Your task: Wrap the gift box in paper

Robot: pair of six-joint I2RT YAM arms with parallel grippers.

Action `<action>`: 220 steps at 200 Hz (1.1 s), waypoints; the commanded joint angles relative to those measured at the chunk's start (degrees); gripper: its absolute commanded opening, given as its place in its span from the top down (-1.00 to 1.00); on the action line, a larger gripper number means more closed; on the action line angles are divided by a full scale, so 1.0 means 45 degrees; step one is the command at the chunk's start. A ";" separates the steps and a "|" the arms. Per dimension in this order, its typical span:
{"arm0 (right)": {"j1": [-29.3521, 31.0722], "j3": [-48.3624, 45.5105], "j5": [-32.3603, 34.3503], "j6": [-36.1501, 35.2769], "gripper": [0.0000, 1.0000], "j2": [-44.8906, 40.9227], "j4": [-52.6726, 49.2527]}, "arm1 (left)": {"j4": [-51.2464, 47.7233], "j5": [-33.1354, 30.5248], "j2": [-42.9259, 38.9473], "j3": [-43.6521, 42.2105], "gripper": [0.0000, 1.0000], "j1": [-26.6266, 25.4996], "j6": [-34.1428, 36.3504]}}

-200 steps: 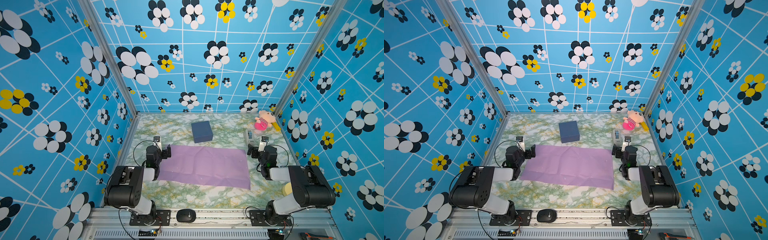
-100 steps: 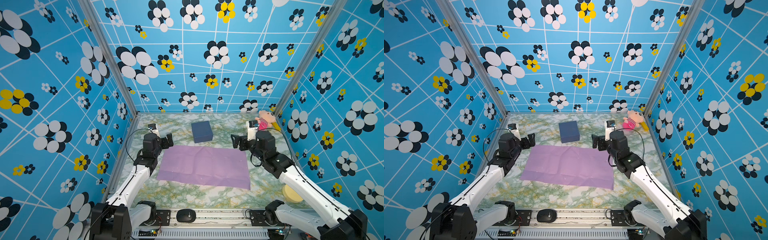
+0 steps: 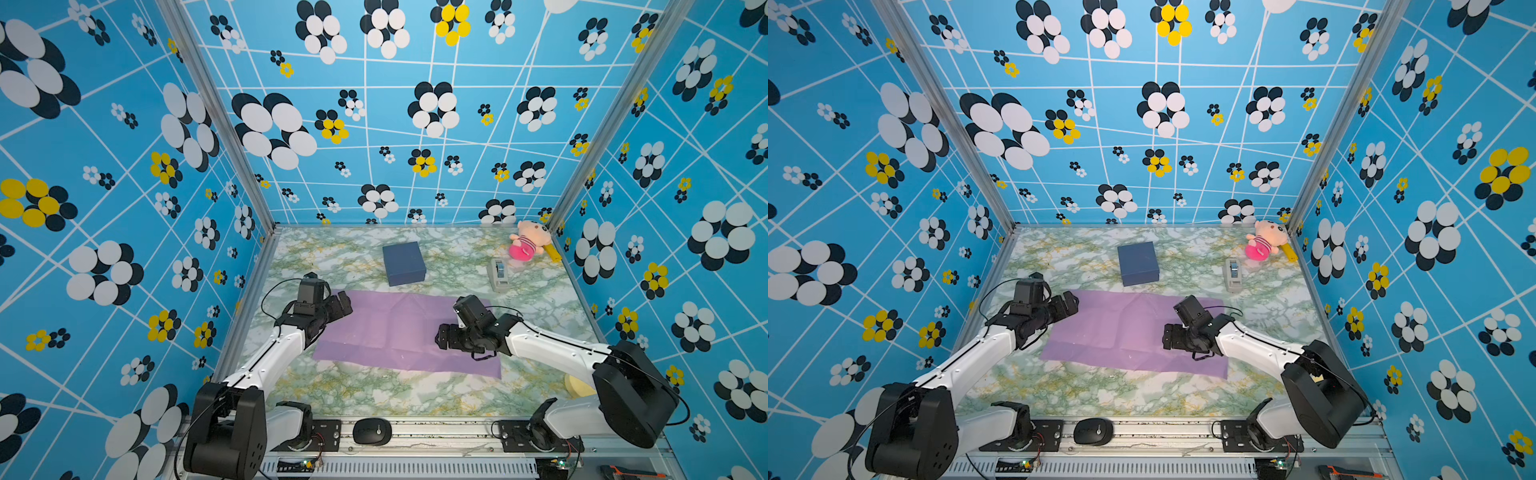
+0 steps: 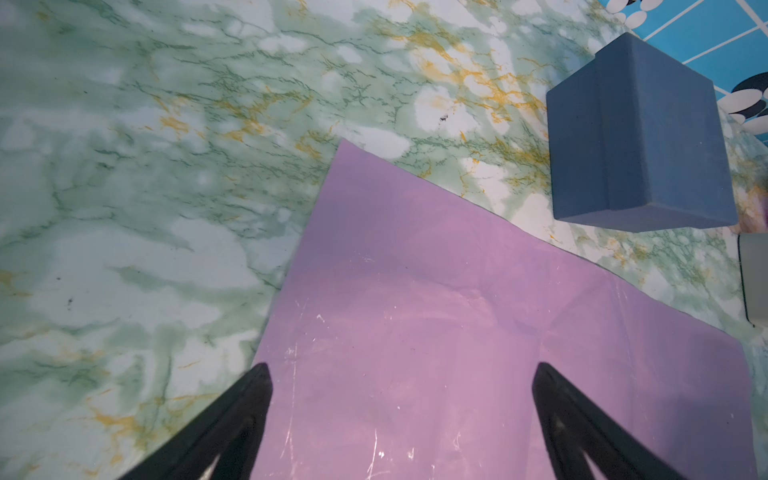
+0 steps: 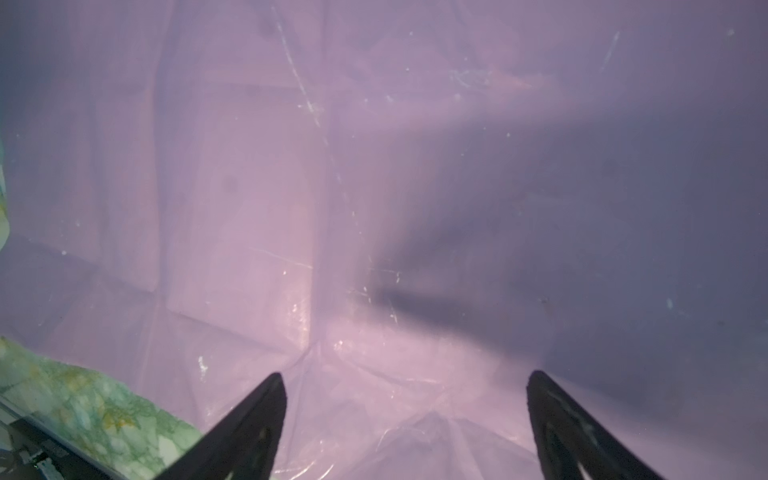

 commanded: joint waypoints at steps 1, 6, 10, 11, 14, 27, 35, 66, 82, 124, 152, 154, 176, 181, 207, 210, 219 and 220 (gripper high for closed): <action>-0.0514 -0.0184 -0.0639 0.0222 -0.83 0.0552 0.0560 | 0.0013 0.0166 0.0157 -0.0124 -0.98 -0.0041 -0.0285; -0.0651 -0.0160 -0.0671 0.0145 -0.83 0.0680 0.0603 | 0.0119 0.0175 0.0175 -0.0138 -0.98 -0.0031 -0.0315; -0.0761 -0.0132 -0.0684 0.0094 -0.83 0.0784 0.0636 | 0.0168 0.0183 0.0204 -0.0142 -0.98 -0.0040 -0.0327; -0.0789 -0.0116 -0.0687 0.0062 -0.84 0.0815 0.0636 | 0.0185 0.0184 0.0210 -0.0141 -0.98 -0.0041 -0.0336; -0.0856 -0.0100 -0.0705 0.0009 -0.83 0.0888 0.0680 | 0.0224 0.0203 0.0233 -0.0149 -0.98 -0.0041 -0.0335; -0.1131 0.0111 -0.0788 -0.0282 -0.83 0.1287 0.0723 | 0.0398 0.0334 0.0347 -0.0140 -0.98 -0.0040 -0.0357; -0.1273 0.0227 -0.0803 -0.0459 -0.83 0.1522 0.0733 | 0.0470 0.0420 0.0472 -0.0084 -0.98 -0.0040 -0.0348; -0.1921 0.0635 -0.0886 -0.0921 -0.83 0.2242 0.0893 | 0.1074 0.0793 0.1137 0.0347 -0.98 -0.0022 -0.0066; -0.2229 0.0897 -0.1082 -0.1162 -0.82 0.2413 0.0884 | 0.1560 0.1132 0.1730 0.0894 -0.98 0.0016 0.0220; -0.2249 0.2142 -0.1499 -0.1738 -0.80 0.0828 -0.0036 | 0.2274 0.3044 0.4696 0.4120 -0.97 0.0096 0.1716; -0.1954 0.2652 -0.1650 -0.1441 -0.74 0.0423 0.0498 | 0.2583 0.4302 0.7135 0.6834 -0.91 0.0096 0.2124; -0.1922 0.2658 -0.1649 -0.1437 -0.74 0.0462 0.0567 | 0.2594 0.4353 0.7303 0.7029 -0.91 0.0096 0.2151; -0.1641 0.3001 -0.1801 -0.1180 -0.66 0.1163 0.1114 | 0.2681 0.4809 0.9027 0.9110 -0.91 0.0037 0.2342; -0.1593 0.3051 -0.1983 -0.1093 -0.63 0.1354 0.1368 | 0.2692 0.4905 0.9392 0.9544 -0.91 0.0008 0.2388; -0.1247 0.3840 -0.3165 -0.1166 -0.58 0.2527 0.2077 | 0.2918 0.5435 1.1135 1.1359 -0.90 -0.0202 0.2737; -0.1211 0.3927 -0.3137 -0.1179 -0.57 0.2650 0.2096 | 0.2965 0.5489 1.1322 1.1522 -0.90 -0.0230 0.2752; -0.1131 0.4068 -0.3060 -0.1054 -0.54 0.2946 0.2286 | 0.3131 0.5643 1.1845 1.2033 -0.90 -0.0303 0.2754; -0.1131 0.4073 -0.3057 -0.1030 -0.54 0.2970 0.2330 | 0.3151 0.5667 1.1919 1.2099 -0.90 -0.0309 0.2737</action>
